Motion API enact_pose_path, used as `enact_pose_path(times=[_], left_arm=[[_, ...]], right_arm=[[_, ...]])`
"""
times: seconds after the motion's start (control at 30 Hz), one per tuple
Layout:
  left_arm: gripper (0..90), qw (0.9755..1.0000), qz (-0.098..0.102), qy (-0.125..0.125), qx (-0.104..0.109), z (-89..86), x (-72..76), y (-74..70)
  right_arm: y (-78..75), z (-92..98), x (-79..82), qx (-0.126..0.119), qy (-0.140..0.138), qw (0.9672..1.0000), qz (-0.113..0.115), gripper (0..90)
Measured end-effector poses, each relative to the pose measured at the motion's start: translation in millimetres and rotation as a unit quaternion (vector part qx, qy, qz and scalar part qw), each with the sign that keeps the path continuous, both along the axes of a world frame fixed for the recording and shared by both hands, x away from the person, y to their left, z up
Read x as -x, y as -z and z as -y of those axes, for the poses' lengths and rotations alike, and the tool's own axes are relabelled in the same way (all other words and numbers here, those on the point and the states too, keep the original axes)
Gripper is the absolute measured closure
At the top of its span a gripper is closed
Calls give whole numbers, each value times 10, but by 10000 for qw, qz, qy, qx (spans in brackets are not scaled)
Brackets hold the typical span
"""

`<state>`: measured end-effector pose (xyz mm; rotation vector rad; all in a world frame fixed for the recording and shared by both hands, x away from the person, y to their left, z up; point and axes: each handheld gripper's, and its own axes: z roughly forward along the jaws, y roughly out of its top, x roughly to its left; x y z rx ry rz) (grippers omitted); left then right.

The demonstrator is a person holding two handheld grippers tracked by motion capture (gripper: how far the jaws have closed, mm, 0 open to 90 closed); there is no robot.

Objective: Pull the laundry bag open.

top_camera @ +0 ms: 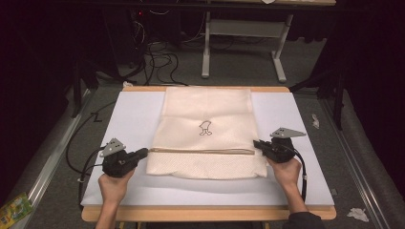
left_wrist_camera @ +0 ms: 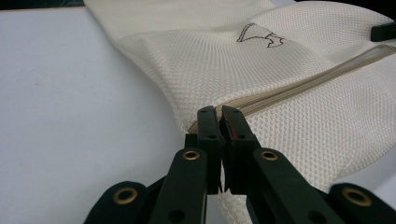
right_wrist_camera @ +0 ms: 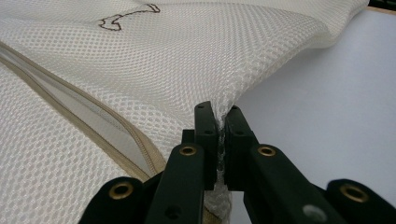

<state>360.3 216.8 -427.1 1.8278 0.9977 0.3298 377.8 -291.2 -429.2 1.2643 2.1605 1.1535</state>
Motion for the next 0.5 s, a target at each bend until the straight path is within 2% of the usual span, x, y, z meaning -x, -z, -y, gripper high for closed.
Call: enact_pose_path(times=[0.03, 0.07, 0.2, 0.5], left_arm=[[871, 10000, 0, 0, 0, 0, 0, 0], [871, 9999, 8, 44, 126, -2, 18, -9], [871, 9997, -57, 62, 213, 12, -1, -4], [870, 9997, -87, 100, 186, 21, 3, 2]], right_arm=[[0, 0, 0, 0, 0, 10000, 0, 878], [2, 14, 5, 6, 25, 10000, -29, 877], [17, 23, 18, 0, 30, 10000, -61, 876], [89, 25, 41, 14, 17, 9998, -179, 874]])
